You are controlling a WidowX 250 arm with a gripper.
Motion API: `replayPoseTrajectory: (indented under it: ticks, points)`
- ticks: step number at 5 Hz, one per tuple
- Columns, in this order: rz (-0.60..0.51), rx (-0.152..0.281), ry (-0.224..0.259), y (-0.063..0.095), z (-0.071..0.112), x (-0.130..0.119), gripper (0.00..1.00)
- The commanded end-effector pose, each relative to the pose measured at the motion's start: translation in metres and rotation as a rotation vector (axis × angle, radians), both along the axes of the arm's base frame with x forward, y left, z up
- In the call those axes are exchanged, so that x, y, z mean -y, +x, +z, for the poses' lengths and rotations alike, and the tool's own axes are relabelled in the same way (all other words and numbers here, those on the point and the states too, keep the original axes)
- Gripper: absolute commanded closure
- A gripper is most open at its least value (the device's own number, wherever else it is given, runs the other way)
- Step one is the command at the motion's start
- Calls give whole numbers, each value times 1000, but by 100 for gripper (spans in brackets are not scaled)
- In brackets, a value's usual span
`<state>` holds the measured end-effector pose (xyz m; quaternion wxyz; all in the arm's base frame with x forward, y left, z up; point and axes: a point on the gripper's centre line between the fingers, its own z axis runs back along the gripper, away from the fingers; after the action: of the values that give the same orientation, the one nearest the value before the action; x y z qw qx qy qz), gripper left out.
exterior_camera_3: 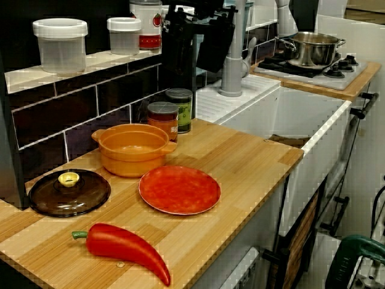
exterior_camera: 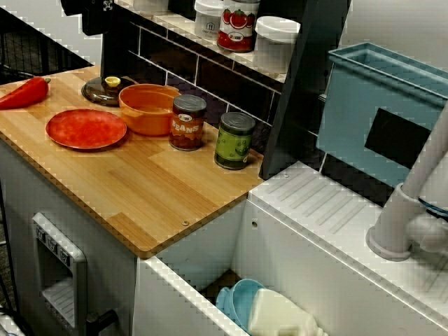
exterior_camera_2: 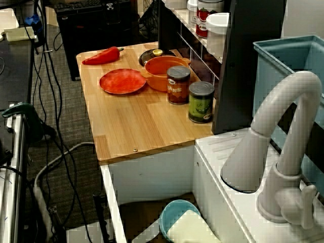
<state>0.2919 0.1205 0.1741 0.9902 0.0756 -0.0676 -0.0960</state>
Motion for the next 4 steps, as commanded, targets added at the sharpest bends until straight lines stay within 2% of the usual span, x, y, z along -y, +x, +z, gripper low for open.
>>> replayPoseTrajectory:
  ticks: [1,2,3,4]
  points:
    - [-305,49,22,2,10,-3,0]
    - [-363,54,14,5,-1,-1,0]
    - [-410,32,10,13,-18,4,0]
    - [-532,91,-3,13,-28,11,0]
